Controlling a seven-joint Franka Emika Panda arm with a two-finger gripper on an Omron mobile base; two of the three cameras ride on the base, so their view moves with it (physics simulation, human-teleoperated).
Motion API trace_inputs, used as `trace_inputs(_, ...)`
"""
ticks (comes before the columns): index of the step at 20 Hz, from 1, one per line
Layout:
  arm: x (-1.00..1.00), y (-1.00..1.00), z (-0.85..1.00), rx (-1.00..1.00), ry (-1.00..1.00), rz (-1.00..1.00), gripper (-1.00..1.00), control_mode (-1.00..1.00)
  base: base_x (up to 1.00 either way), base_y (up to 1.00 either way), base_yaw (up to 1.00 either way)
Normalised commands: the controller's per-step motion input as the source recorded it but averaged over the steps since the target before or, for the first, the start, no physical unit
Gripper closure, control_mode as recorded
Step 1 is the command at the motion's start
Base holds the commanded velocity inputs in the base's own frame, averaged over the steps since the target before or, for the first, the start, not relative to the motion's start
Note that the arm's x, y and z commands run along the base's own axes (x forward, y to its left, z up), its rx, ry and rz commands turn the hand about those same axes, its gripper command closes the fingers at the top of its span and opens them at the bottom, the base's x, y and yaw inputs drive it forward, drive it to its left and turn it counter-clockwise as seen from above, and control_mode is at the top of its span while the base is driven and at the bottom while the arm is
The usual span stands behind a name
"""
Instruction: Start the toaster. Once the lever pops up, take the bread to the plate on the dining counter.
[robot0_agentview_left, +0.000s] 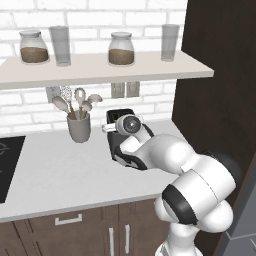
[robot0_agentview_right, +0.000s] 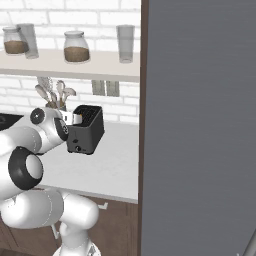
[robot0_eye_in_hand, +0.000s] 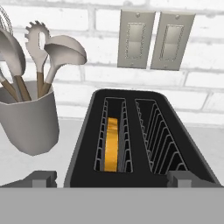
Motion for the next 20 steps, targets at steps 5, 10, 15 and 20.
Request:
trace_inputs(5, 0.0, 0.0, 0.0, 0.0, 0.0, 0.0, -1.0, -1.0, 0.0, 0.0, 0.0)
trace_inputs(10, 0.0, 0.0, 0.0, 0.0, 0.0, 0.0, -1.0, -1.0, 0.0, 0.0, 0.0)
trace_inputs(15, 0.0, 0.0, 0.0, 0.0, 0.0, 0.0, -1.0, -1.0, 0.0, 0.0, 0.0)
trace_inputs(20, 0.0, 0.0, 0.0, 0.0, 0.0, 0.0, -1.0, -1.0, 0.0, 0.0, 0.0)
